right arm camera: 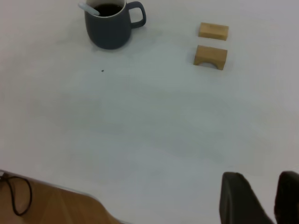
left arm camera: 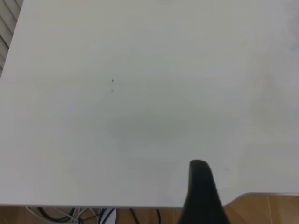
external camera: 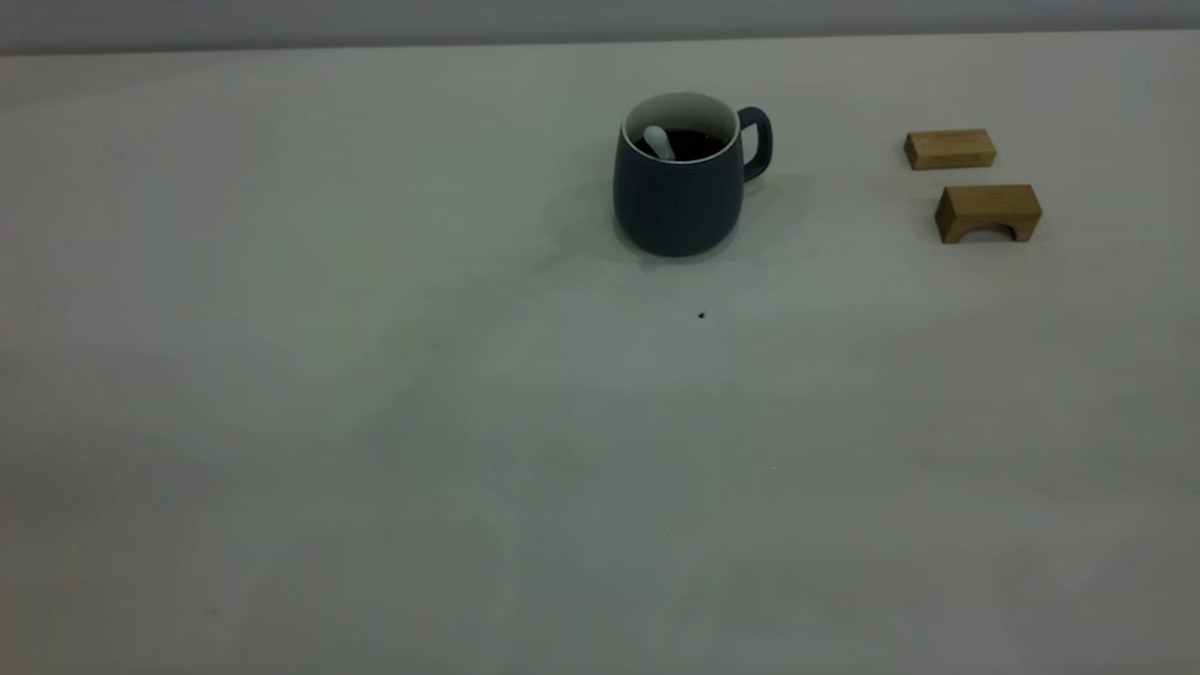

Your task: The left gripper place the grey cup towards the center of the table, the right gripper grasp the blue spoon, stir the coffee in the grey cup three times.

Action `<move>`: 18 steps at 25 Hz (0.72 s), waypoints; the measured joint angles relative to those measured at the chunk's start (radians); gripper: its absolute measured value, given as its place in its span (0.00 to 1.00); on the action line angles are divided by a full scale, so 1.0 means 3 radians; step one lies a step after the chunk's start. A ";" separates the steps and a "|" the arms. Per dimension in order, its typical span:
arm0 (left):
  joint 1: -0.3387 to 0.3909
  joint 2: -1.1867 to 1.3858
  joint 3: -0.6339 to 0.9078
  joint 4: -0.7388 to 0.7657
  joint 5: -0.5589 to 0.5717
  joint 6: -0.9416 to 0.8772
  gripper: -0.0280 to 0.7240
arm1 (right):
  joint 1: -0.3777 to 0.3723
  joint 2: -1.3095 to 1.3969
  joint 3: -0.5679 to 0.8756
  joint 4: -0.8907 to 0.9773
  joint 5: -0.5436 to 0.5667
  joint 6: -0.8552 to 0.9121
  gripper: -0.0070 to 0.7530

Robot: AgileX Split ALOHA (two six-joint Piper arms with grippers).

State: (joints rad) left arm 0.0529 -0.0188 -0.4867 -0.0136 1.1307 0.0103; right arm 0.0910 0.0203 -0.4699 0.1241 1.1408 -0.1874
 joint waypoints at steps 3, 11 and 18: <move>0.0000 0.0000 0.0000 0.0000 0.0000 0.0000 0.82 | 0.0000 0.0000 0.0000 0.0030 -0.0004 0.0006 0.32; 0.0000 0.0000 0.0000 0.0000 0.0000 0.0000 0.82 | 0.0000 0.0000 0.0000 0.0079 -0.0004 0.0035 0.32; 0.0000 0.0000 0.0000 0.0000 0.0000 0.0000 0.82 | 0.0000 0.0000 0.0000 0.0069 -0.0004 0.0096 0.32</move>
State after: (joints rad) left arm 0.0529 -0.0188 -0.4867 -0.0136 1.1307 0.0103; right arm 0.0910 0.0203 -0.4699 0.1448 1.1397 -0.1587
